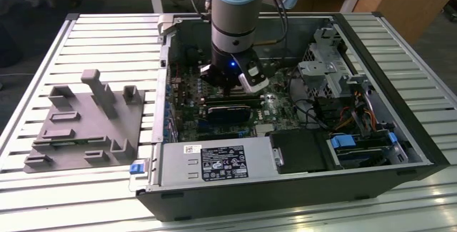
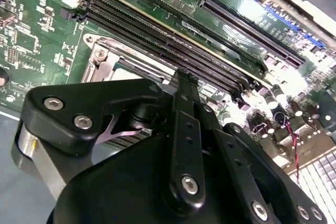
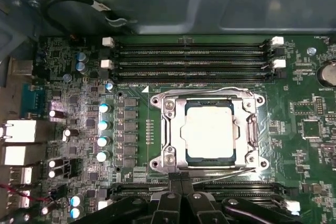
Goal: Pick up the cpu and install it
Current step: 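Install the second cpu locking lever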
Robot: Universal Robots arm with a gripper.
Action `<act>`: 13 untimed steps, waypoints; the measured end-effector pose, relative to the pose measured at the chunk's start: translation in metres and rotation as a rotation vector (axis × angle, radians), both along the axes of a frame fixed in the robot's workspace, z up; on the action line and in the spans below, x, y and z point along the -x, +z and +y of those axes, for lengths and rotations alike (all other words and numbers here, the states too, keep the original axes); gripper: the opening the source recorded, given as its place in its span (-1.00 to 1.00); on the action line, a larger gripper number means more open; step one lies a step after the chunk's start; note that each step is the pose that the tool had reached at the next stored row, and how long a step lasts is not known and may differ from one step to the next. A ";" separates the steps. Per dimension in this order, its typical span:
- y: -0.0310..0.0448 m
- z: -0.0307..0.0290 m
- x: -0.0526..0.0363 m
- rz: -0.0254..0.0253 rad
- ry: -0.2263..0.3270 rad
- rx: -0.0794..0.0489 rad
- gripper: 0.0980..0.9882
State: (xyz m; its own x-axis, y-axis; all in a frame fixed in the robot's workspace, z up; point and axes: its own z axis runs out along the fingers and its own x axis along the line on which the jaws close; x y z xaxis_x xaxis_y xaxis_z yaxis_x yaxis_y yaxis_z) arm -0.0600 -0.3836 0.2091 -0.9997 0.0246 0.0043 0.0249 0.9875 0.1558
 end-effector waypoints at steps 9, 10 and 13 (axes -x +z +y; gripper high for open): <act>-0.0006 -0.0121 0.0046 0.0001 0.000 -0.035 -0.98; -0.0007 -0.0132 0.0059 0.0001 0.000 -0.044 -0.98; -0.0019 -0.0144 0.0089 0.0000 0.000 -0.063 -0.98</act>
State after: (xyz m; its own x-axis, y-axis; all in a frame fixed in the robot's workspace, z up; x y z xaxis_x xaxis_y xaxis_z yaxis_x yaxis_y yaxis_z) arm -0.0689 -0.3980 0.2072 -0.9997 0.0243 0.0058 0.0250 0.9756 0.2180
